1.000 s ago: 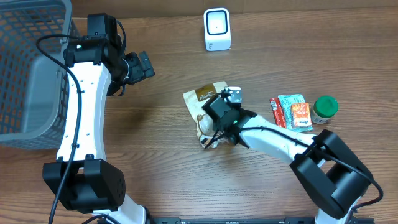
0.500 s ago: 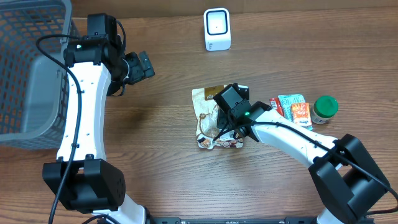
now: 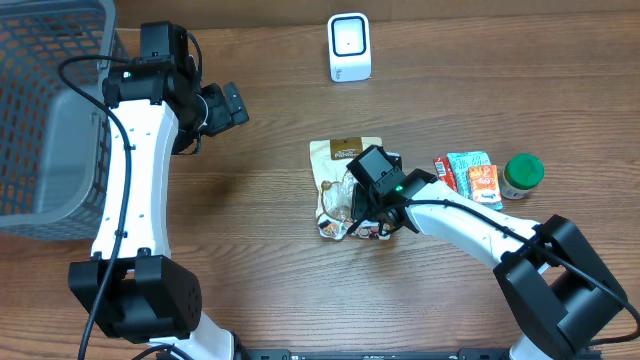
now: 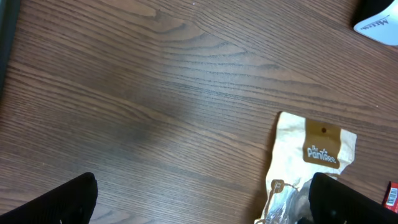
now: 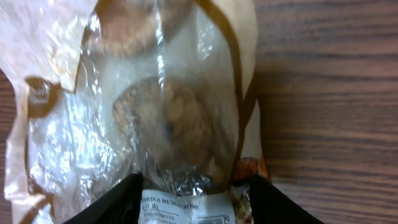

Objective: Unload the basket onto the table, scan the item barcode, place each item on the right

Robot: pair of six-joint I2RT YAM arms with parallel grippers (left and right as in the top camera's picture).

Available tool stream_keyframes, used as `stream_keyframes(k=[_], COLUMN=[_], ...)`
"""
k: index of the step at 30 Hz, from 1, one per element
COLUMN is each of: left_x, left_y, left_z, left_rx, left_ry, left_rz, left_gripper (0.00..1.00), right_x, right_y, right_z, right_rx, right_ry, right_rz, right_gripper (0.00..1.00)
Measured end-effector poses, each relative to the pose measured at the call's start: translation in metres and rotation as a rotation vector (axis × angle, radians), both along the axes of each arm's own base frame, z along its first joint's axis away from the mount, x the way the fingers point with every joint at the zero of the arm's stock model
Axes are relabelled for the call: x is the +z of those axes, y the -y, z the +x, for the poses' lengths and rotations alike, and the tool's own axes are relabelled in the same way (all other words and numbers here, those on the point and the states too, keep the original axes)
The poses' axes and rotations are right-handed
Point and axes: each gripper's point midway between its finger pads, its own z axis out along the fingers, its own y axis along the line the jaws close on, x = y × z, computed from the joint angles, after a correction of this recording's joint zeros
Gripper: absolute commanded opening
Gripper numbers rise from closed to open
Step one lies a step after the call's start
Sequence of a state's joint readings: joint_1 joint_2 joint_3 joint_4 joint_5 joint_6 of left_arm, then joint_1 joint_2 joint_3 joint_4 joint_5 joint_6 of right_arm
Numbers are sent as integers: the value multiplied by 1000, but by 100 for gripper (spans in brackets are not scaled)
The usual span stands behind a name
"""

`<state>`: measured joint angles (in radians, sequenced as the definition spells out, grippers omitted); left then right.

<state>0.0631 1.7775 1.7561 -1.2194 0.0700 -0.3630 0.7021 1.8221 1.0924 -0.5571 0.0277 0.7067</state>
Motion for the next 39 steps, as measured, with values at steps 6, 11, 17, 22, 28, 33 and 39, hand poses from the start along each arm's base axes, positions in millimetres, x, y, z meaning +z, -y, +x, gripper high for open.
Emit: stream_keyframes(k=[6, 11, 17, 22, 28, 33, 39], left_x=[0, 0, 0, 0, 0, 0, 0], left_y=[0, 0, 0, 0, 0, 0, 0], left_z=[0, 0, 0, 0, 0, 0, 0], left_rx=[0, 0, 0, 0, 0, 0, 0], left_ry=[0, 0, 0, 0, 0, 0, 0], left_rz=[0, 0, 0, 0, 0, 0, 0], left_gripper=[100, 100, 100, 99, 100, 100, 100], right_x=[0, -1, -1, 33, 59, 57, 52], right_y=[-11, -15, -9, -11, -6, 1, -2], right_z=[-11, -21, -25, 10, 40, 56, 77], right_rx=[31, 47, 53, 33, -15, -49, -23], right_ry=[-59, -108, -134, -41, 77, 145, 235], right_rz=[65, 88, 70, 101, 113, 65, 39], right_gripper=[58, 63, 70, 73, 78, 89, 93])
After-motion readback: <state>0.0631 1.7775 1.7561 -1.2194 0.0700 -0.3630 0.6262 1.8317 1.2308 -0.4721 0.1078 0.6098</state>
